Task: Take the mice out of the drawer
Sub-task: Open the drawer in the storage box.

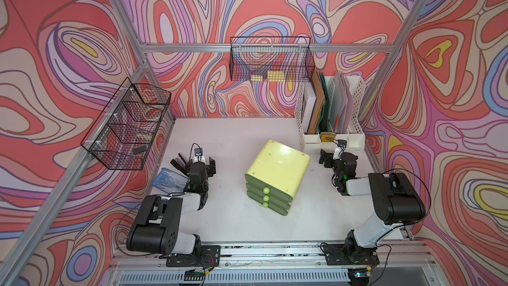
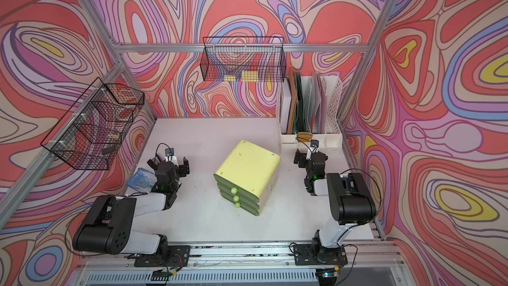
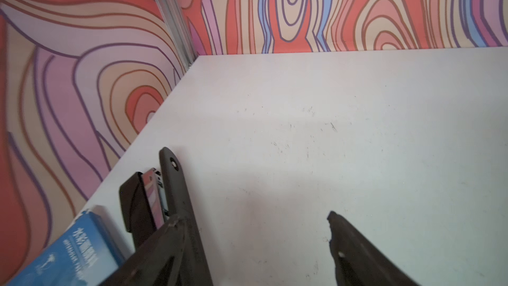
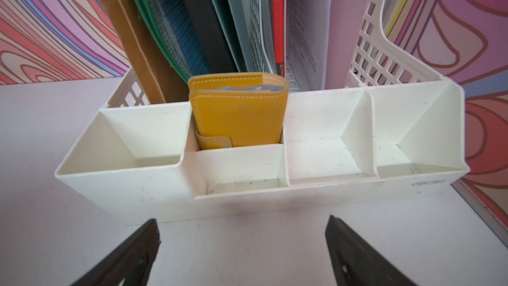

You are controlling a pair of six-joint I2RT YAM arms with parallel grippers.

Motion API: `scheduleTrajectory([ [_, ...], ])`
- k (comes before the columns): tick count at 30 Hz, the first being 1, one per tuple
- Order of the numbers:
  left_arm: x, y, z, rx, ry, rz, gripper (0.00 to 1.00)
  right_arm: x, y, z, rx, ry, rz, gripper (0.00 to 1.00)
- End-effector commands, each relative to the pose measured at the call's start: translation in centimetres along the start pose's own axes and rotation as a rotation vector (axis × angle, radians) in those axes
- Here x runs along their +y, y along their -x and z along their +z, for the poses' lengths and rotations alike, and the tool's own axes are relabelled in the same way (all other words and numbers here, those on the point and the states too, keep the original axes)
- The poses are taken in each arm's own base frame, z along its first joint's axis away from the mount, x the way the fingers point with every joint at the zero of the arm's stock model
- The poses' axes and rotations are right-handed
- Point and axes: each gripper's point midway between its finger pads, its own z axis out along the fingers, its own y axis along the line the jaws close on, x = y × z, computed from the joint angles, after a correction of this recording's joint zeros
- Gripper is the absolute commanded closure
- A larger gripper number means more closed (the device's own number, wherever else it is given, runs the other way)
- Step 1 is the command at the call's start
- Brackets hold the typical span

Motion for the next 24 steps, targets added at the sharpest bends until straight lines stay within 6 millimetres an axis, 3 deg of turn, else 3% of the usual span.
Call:
scheduleTrajectory([
  [1,0.4,2.6,-1.9,-0.018,0.122,0.036,0.15,-1.4,1.5,-0.6,-0.008,-0.106,0.026,0.02],
  [4,-0.9,4.5,-4.2,-0.017,0.066,-0.058,0.15,-2.1,2.8,-1.7,-0.038,-0.169,0.035,0.03],
  [6,-1.7,5.5,-5.8,0.002,-0.008,-0.162,0.18,-2.0,4.7,-2.9,-0.069,-0.2,0.056,0.03],
  [10,-3.0,5.3,-9.2,0.079,-0.14,-0.236,0.23,0.4,9.1,-6.3,-0.14,-0.058,0.183,0.02],
  [11,-3.2,7.0,-10.6,0.057,-0.166,-0.254,0.22,0.8,10.3,-7.0,-0.145,-0.027,0.2,0.02],
  [14,-3.8,7.1,-14.2,0.06,-0.273,-0.27,0.18,2.6,13.1,-8.9,-0.143,0.079,0.227,0.02],
  [16,-5.0,7.0,-16.6,0.058,-0.396,-0.296,0.13,4.3,14.9,-9.6,-0.129,0.176,0.212,0.02],
  [18,-7.1,5.4,-18.9,0.089,-0.566,-0.288,0.13,6.6,16.4,-9.7,-0.077,0.296,0.192,0.02],
  [22,-10.1,2.7,-22.6,0.179,-0.805,-0.275,0.12,11.5,17.3,-9.8,0.021,0.576,0.203,0.02],
  [24,-12.0,1.7,-24.3,0.212,-0.922,-0.255,0.06,13.1,17.3,-9.6,0.046,0.681,0.236,0.02],
])
